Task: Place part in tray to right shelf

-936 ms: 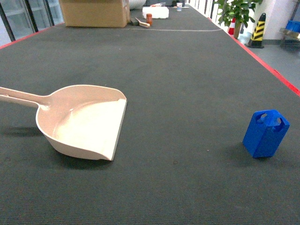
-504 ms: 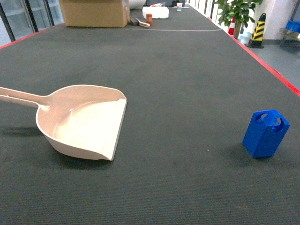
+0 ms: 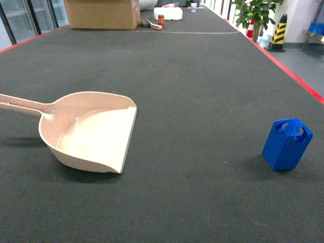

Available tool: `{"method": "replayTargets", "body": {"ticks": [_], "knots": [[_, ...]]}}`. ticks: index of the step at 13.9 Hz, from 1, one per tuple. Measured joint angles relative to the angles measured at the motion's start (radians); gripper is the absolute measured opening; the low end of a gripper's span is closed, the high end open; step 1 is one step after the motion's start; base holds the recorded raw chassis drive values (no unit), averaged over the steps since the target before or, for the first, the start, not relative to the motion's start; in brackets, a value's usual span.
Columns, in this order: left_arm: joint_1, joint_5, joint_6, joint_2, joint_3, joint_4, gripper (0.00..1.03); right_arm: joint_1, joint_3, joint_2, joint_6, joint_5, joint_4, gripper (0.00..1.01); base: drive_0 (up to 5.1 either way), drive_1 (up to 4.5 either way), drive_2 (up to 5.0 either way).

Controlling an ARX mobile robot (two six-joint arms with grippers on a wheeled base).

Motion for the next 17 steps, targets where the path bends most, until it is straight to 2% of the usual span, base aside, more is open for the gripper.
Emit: {"method": "replayTargets", "body": {"ticks": [17], "knots": [[0.0,0.0,0.0,0.0,0.0,0.0,0.98,0.0,0.0,0.0,0.0,0.0,0.0,0.98,0.0,0.0,0.0]]}}
